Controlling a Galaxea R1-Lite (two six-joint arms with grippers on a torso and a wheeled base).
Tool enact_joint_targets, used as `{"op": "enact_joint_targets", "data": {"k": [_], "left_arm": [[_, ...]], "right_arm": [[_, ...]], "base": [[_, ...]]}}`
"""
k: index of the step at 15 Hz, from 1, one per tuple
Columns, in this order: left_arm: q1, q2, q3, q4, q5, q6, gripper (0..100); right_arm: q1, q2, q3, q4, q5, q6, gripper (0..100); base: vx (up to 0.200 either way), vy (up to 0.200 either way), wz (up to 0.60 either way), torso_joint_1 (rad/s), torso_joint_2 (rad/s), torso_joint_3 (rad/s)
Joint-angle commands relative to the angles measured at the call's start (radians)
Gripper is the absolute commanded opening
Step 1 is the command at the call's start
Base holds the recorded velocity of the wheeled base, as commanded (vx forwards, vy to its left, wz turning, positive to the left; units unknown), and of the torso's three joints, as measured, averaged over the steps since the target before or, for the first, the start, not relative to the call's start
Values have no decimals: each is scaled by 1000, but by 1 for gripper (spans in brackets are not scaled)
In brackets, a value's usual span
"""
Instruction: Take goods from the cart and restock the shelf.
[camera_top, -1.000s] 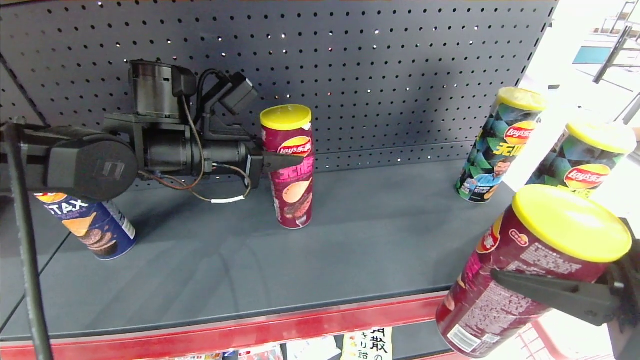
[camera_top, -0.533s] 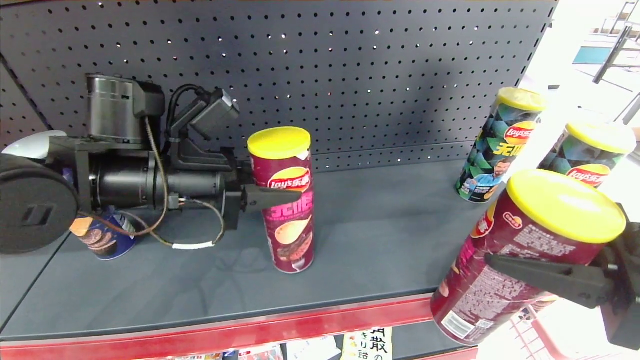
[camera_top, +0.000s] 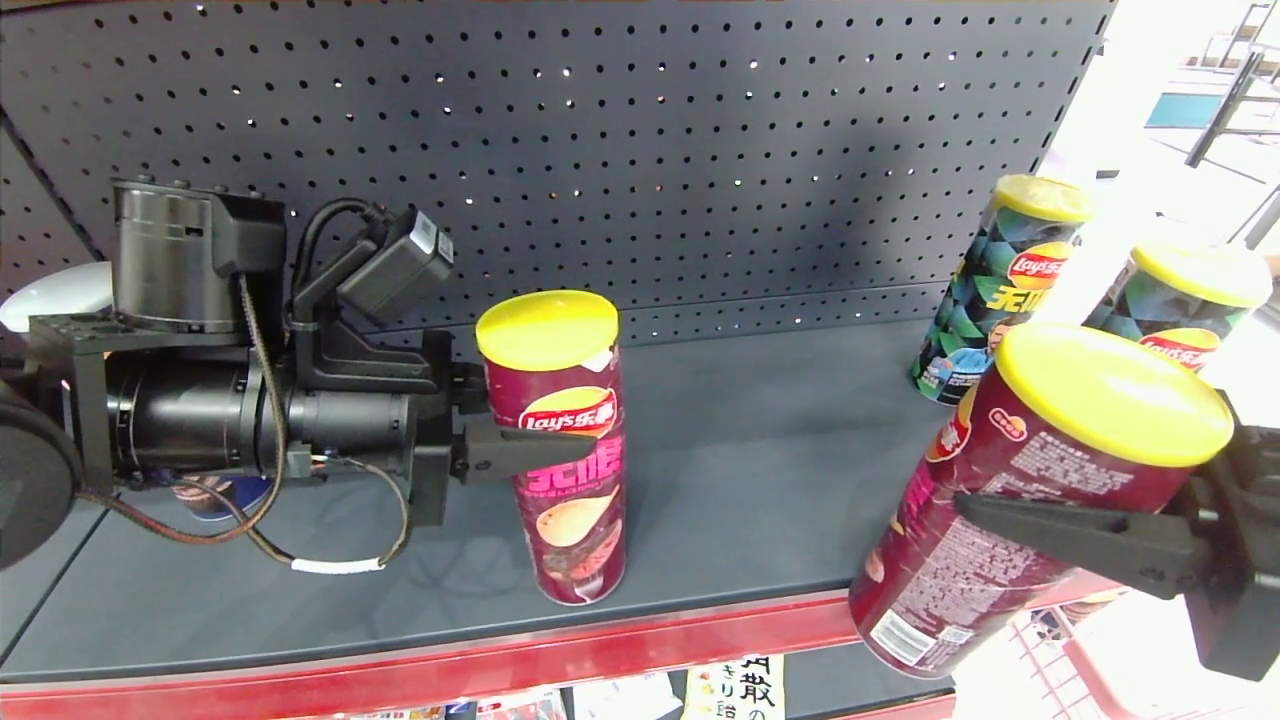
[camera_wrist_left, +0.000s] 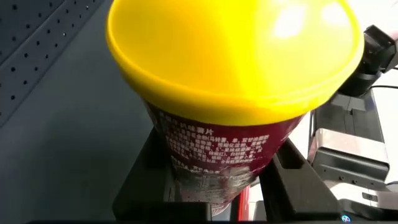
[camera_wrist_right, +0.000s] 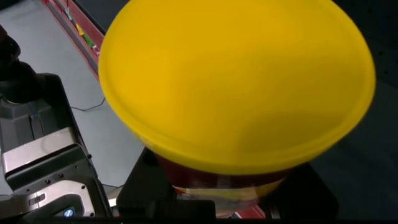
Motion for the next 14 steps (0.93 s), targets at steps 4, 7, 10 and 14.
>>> {"op": "enact_joint_targets", "data": {"k": [4,7,10,14], "left_arm": [[-10,0,16,0,-2,1,0],[-12,-1,26,-2,-4,6,0],[-12,-11,49,0,-4,9,0],[-13,-28,81,0,-5,27,0]], "right_arm": [[29,-1,-15,-1,-2,0,0],[29,-4,-17,-1,-4,0,0],[29,-5,-18,-1,-4,0,0],[29,1,-30,1,-6,-1,0]], "base": [[0,0,0,0,0,0],[0,0,0,0,0,0],[0,0,0,0,0,0],[0,0,0,0,0,0]]}}
